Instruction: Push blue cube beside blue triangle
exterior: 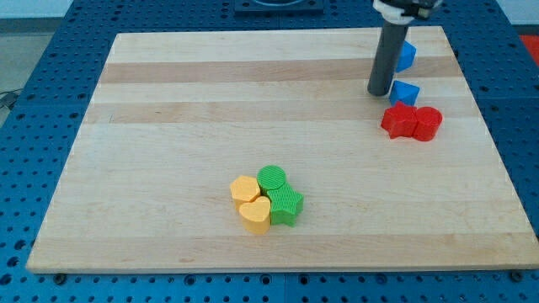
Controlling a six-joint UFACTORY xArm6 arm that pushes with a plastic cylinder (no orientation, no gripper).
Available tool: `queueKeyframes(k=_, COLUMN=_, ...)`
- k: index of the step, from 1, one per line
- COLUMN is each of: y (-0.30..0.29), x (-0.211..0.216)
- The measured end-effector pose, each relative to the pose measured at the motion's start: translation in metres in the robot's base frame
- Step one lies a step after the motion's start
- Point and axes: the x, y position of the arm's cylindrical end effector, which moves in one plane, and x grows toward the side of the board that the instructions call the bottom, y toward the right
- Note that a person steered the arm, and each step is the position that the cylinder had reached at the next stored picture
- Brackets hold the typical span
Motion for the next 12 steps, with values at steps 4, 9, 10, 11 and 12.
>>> queueKeyframes(k=4, y=0.044, x=-0.073)
queueKeyframes(k=9, y=0.103, x=-0.119)
queueKeyframes(k=10, y=0.116, x=-0.119)
queueKeyframes(k=11, y=0.113, x=-0.113)
queueKeyframes(k=12, y=0.101, x=-0.104)
